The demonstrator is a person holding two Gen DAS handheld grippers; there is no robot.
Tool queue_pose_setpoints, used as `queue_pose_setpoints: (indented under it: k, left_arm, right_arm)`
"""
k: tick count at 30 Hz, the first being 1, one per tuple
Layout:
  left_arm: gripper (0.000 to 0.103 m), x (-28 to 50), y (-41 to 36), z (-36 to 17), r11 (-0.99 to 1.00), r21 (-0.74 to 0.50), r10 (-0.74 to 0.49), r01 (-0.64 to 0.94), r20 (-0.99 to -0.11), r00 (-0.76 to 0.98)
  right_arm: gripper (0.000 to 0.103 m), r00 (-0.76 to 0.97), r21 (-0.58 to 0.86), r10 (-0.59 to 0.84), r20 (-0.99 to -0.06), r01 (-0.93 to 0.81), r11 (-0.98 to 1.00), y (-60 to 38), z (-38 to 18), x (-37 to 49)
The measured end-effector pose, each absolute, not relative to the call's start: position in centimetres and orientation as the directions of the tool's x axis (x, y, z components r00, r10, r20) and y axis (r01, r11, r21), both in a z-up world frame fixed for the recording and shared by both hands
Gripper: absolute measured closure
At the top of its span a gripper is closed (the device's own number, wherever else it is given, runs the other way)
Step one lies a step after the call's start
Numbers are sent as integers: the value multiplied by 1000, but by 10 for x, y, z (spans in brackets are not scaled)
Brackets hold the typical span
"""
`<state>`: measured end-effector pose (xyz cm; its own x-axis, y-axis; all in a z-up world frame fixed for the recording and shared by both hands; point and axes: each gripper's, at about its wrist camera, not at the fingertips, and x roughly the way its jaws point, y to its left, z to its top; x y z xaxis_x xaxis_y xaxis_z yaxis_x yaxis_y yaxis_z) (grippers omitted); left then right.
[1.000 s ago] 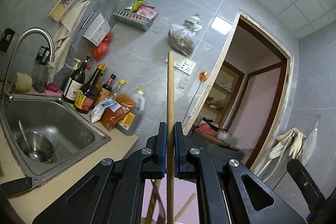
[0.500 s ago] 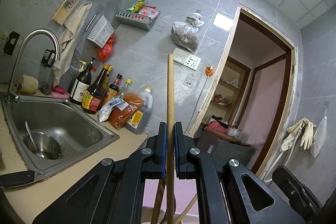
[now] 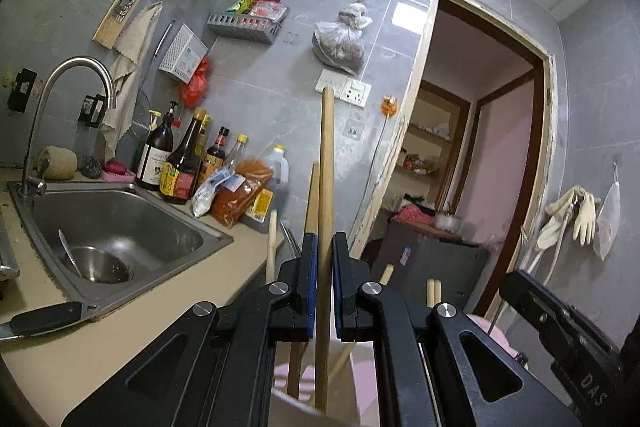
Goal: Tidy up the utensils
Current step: 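Lower the chopstick into the basket with the left tool while the right tool lowers the spoon in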
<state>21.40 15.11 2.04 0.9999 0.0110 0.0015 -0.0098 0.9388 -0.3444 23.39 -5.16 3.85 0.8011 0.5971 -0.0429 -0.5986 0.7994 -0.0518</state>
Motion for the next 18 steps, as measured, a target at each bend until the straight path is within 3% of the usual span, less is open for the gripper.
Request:
queue_pose_setpoints:
  k: [12, 18]
  left_arm:
    - [97, 200, 148, 14, 941, -338, -20, 2, -51, 998]
    - [91, 193, 150, 16, 933, -360, -56, 30, -62, 996]
  right_arm:
    - [91, 796, -68, 603, -57, -606, 793, -49, 34, 228]
    - [81, 796, -68, 603, -45, -605, 793, -51, 35, 222]
